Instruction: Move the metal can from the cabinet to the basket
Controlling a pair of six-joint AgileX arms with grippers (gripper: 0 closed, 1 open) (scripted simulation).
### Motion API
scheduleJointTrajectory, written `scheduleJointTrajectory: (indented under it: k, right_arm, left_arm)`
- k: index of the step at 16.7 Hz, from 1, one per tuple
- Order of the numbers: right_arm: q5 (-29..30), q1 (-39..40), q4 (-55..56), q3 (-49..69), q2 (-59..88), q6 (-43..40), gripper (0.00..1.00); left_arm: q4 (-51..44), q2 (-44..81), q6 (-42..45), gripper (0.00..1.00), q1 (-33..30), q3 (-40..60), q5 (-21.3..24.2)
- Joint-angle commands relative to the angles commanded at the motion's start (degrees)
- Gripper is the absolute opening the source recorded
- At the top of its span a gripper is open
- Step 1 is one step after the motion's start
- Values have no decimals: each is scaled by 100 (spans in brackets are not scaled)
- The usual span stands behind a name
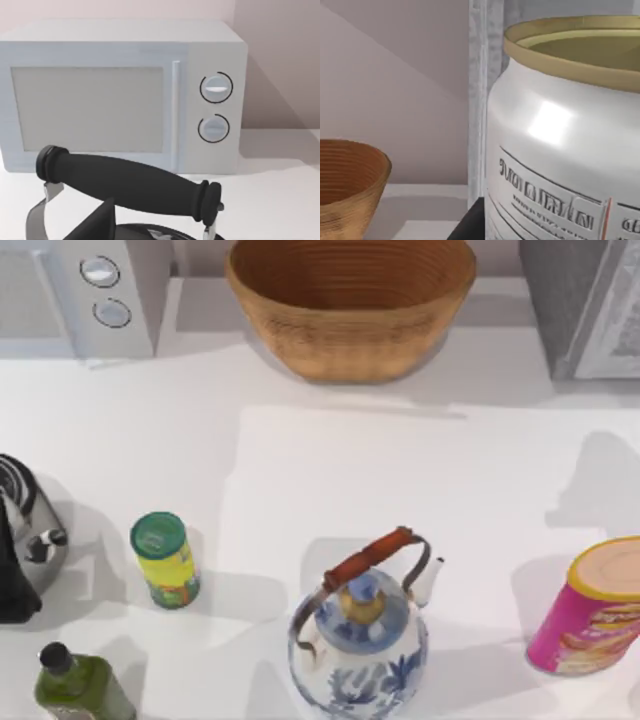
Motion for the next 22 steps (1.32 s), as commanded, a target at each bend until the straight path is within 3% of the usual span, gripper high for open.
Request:
scheduleJointTrajectory:
  k: [5, 10, 17, 22]
  right_arm:
    - [-756, -720, 941, -2710, -1797, -16, 0]
    - [-1235, -1165, 1548, -4183, -2948, -20, 0]
    - [-1292, -1204, 1612, -4382, -3051, -10, 0]
    - [-1008, -898, 1889, -3535, -2160, 3, 0]
  left_arm:
    - [0, 0, 0, 100, 0, 0, 0]
    - [0, 0, 0, 100, 0, 0, 0]
    - [0, 0, 0, 100, 0, 0, 0]
    - [0, 0, 0, 100, 0, 0, 0]
